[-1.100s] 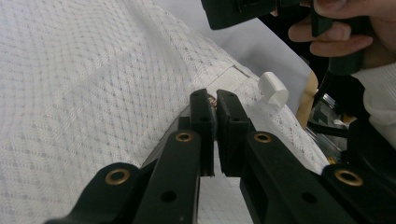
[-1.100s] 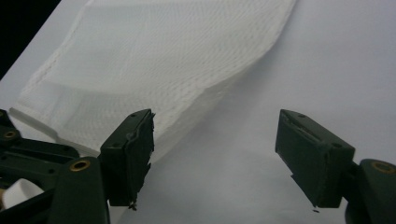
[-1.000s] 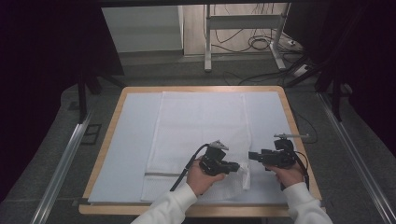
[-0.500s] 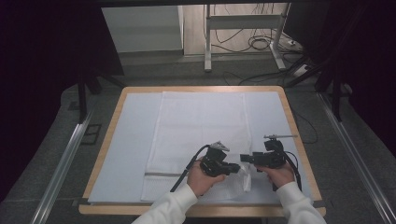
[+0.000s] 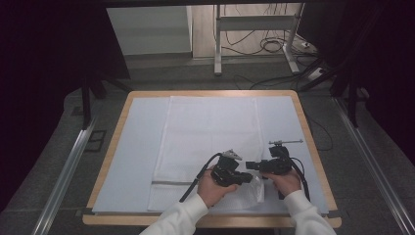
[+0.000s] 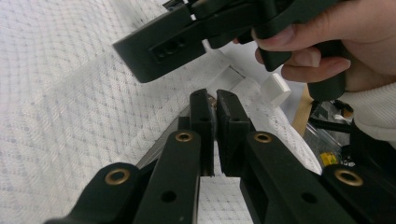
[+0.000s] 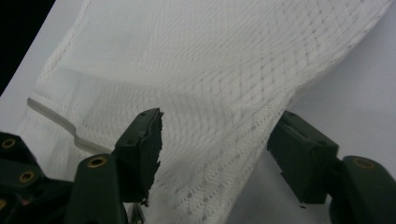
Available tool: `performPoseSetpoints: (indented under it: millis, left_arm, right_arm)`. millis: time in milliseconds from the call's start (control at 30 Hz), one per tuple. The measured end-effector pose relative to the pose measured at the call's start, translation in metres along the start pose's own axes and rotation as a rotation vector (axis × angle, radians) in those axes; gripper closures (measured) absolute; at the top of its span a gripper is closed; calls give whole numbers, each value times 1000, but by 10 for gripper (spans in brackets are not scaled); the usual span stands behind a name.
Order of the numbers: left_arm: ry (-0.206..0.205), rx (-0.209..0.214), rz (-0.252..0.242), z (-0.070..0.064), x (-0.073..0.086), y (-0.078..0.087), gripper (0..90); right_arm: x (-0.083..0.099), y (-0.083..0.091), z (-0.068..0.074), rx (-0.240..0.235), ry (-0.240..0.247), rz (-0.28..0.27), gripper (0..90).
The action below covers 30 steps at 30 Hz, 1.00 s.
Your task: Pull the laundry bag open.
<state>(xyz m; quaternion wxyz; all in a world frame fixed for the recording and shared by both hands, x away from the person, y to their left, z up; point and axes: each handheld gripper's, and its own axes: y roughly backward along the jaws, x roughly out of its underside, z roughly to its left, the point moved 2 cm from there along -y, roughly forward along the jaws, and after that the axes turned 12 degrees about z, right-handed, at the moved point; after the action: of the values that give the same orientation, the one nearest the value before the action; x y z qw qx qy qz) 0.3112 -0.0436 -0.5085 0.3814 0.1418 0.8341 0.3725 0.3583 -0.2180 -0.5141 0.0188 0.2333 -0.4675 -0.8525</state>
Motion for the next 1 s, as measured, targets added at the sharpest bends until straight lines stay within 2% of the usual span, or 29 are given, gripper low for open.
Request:
performPoseSetpoints:
  millis: [67,133,267,300,333,367,400,433,467,500,600,1000]
  left_arm:
    - [-6,-1,4,0,0,0,866]
    - [-7,0,6,-1,0,-1,867]
    - [-3,1,8,0,0,-1,866]
    - [-3,1,8,0,0,-1,866]
    - [0,1,9,0,0,-2,866]
    - [0,0,12,0,0,-3,866]
    - [0,0,15,0,1,-3,866]
    - [0,0,15,0,1,-3,866]
    - [1,2,16,0,1,-4,866]
    - [3,1,16,0,1,-5,866]
    - [4,3,17,1,1,-6,866]
    - [16,5,27,5,3,-8,866]
  right_arm:
    - [0,-1,1,-7,0,7,385]
    - [0,-3,3,-12,8,26,441]
    - [1,-6,3,-20,46,54,612]
    - [1,-6,3,-20,46,54,612]
    - [2,-7,4,-23,50,61,648]
    - [2,-6,4,-14,61,60,729]
    - [3,-6,4,-14,68,61,768]
    - [3,-6,4,-14,68,61,768]
    - [3,-5,4,-17,82,65,827]
    - [3,-5,4,-14,89,68,847]
    - [4,-4,6,-7,117,54,869]
    - [6,-3,7,-11,173,60,873]
